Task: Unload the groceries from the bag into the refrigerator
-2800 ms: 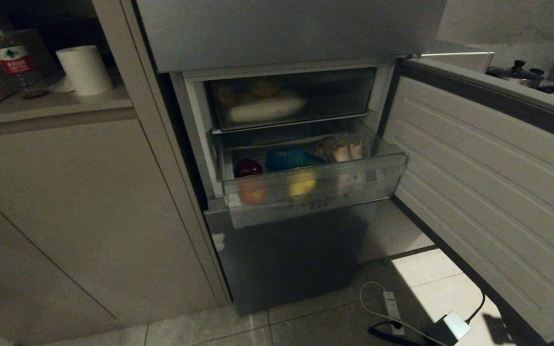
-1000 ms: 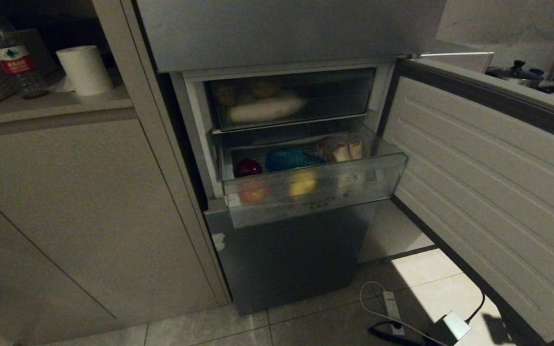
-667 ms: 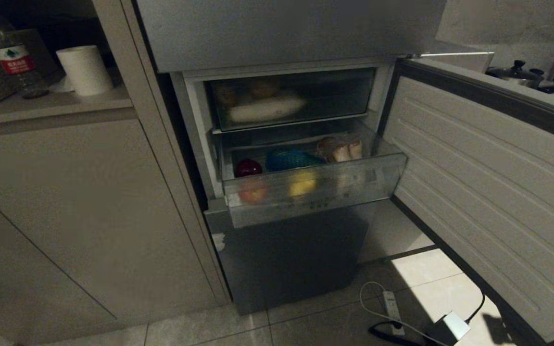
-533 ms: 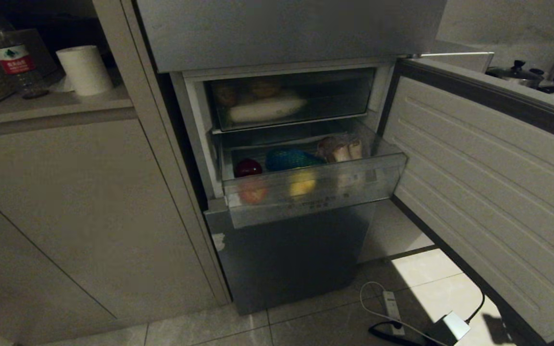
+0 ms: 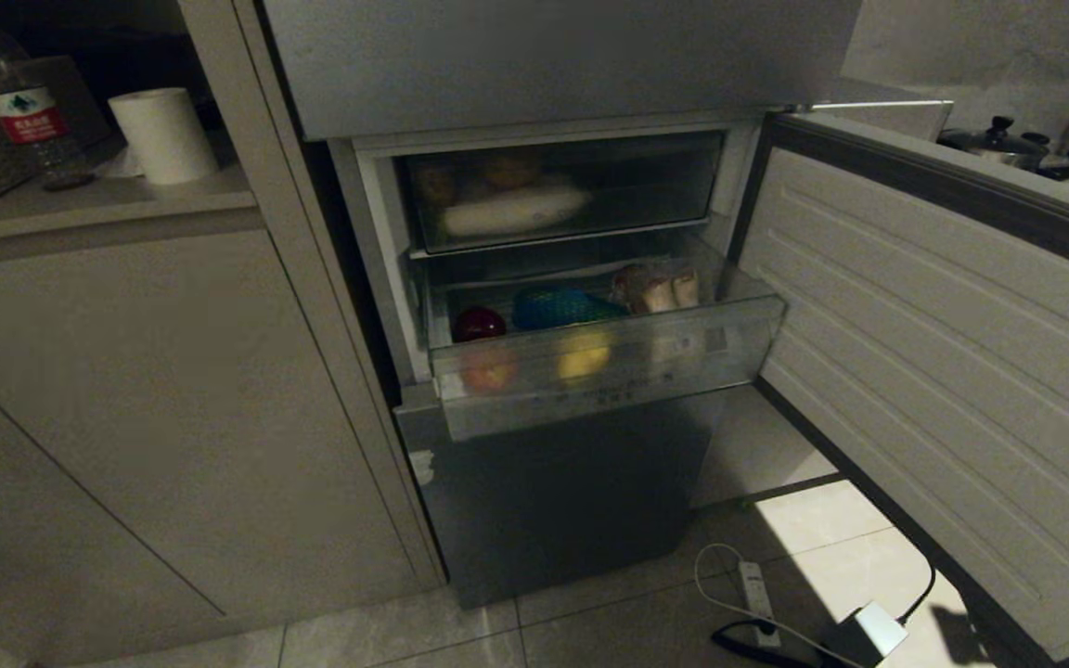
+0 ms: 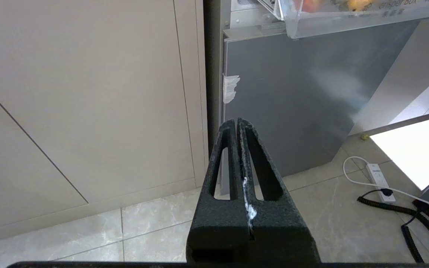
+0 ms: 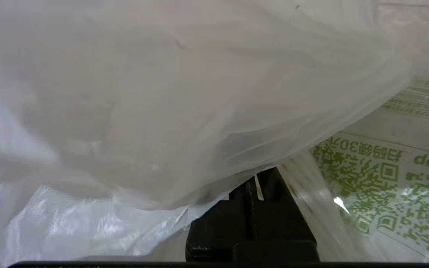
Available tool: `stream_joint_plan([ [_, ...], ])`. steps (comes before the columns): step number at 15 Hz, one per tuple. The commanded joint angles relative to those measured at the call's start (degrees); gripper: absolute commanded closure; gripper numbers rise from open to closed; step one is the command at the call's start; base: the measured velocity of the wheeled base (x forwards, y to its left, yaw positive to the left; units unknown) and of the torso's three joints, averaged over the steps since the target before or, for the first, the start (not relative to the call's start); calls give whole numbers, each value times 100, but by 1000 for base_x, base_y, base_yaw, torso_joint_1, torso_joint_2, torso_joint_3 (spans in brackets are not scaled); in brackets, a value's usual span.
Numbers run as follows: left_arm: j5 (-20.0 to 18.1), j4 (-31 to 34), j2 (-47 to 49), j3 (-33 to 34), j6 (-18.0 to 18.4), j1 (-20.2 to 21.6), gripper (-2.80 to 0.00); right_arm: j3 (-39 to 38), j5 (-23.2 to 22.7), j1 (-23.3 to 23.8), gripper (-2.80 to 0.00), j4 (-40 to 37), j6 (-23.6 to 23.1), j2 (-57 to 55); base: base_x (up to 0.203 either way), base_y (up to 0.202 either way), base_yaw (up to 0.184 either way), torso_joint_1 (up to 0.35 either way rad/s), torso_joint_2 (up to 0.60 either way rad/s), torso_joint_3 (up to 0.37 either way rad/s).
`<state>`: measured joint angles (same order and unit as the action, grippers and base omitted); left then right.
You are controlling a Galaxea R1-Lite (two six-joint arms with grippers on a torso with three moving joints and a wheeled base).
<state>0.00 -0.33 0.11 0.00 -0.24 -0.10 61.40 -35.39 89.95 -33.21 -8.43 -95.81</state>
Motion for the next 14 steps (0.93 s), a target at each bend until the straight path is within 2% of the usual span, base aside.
stream_joint_plan([
  [1, 0, -2, -2, 0, -3, 1, 0, -2, 61, -100, 0, -19, -1, -26, 0, 0, 0, 0, 0, 0],
  [9, 0, -2, -2, 0, -3, 1, 0, 183, 171, -169, 0, -19, -9, -158, 0, 0, 0, 0, 0, 0],
  [10, 0, -2, -2, 0, -3, 1, 0, 191, 260, -241, -280, -19, -13, -165, 0, 0, 0, 0, 0, 0],
  [14, 0, -2, -2, 0, -3, 1, 0, 230, 279, -293, -280, -47, -193, -203, 0, 0, 0, 0, 0, 0],
])
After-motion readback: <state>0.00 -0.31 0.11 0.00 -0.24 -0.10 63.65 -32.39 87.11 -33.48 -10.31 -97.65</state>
